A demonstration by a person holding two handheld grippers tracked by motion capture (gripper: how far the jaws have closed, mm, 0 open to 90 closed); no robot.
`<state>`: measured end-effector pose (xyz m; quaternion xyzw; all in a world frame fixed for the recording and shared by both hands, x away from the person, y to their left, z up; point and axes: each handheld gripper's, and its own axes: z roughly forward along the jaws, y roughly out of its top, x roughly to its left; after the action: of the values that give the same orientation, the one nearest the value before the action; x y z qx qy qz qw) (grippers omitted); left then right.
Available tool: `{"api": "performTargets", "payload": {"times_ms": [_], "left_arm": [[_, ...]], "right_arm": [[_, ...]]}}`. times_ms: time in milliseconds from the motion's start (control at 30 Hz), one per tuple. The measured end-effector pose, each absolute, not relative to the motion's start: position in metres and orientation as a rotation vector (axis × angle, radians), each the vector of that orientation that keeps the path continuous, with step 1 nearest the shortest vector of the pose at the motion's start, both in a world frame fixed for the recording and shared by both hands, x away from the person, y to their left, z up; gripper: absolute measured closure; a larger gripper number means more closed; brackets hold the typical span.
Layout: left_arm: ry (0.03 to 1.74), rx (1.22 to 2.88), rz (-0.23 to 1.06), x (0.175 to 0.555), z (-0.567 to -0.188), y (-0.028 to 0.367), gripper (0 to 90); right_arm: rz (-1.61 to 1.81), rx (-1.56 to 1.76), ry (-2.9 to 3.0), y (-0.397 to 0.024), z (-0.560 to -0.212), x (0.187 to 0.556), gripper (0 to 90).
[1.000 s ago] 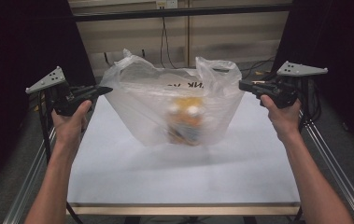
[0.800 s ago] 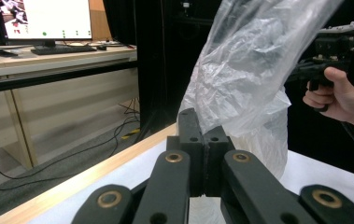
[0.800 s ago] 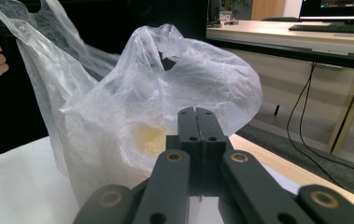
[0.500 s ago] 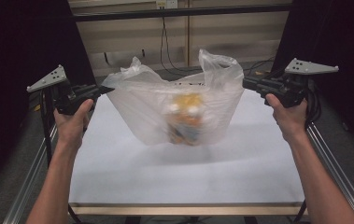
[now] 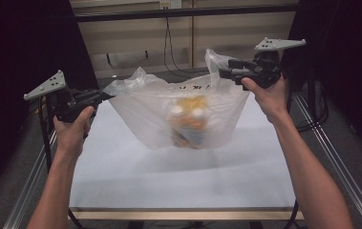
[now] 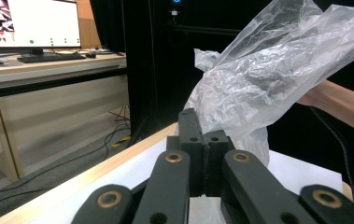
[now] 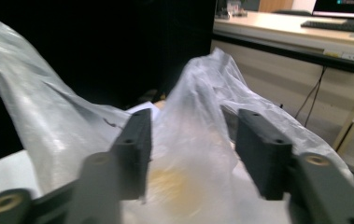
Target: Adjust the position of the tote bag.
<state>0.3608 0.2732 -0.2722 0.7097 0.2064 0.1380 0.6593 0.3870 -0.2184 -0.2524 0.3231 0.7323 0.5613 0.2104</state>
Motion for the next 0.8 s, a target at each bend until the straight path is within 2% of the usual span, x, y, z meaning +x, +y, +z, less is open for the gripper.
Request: {"api": "performTargets", "payload": {"times_ms": [33,200,233,267,333,367,400,433,533,667,700,733,767,800], "left_arm": [[0.475,1.610,0.312,0.360,-0.273,0.274,90.0],[0.471,1.612,0.317,0.360,-0.272,0.274,90.0],[0.468,1.614,0.321,0.361,-0.272,0.274,90.0],[0.468,1.609,0.316,0.361,-0.273,0.274,90.0],[0.478,1.601,0.313,0.362,-0.273,0.274,90.0],[0.482,1.609,0.318,0.363,-0.273,0.275,90.0],[0.482,1.609,0.318,0.363,-0.273,0.275,90.0],[0.477,1.608,0.319,0.364,-0.273,0.275,90.0],[0.488,1.601,0.322,0.365,-0.273,0.276,89.1],[0.499,1.576,0.320,0.366,-0.271,0.278,78.3],[0.497,1.586,0.324,0.366,-0.270,0.277,78.3],[0.505,1.593,0.340,0.366,-0.267,0.275,72.8],[0.509,1.595,0.347,0.366,-0.266,0.273,61.2],[0.501,1.608,0.354,0.368,-0.264,0.271,61.2]], "right_arm": [[1.559,0.914,2.048,-0.216,-0.255,0.395,38.2],[1.572,0.910,2.094,-0.206,-0.263,0.405,35.5],[1.543,0.911,2.127,-0.198,-0.266,0.408,40.3],[1.543,0.911,2.127,-0.198,-0.266,0.408,40.3],[1.535,0.881,2.168,-0.191,-0.268,0.409,54.7],[1.533,0.871,2.183,-0.186,-0.269,0.410,76.5],[1.533,0.871,2.183,-0.186,-0.269,0.410,76.5],[1.532,0.847,2.199,-0.183,-0.267,0.408,89.7],[1.537,0.837,2.199,-0.182,-0.264,0.406,90.0],[1.570,0.829,2.167,-0.187,-0.257,0.400,90.0],[1.580,0.828,2.157,-0.189,-0.255,0.399,90.0],[1.593,0.828,2.145,-0.192,-0.252,0.398,90.0],[1.628,0.822,2.120,-0.196,-0.247,0.395,90.0],[1.628,0.822,2.120,-0.196,-0.247,0.395,90.0]]}}
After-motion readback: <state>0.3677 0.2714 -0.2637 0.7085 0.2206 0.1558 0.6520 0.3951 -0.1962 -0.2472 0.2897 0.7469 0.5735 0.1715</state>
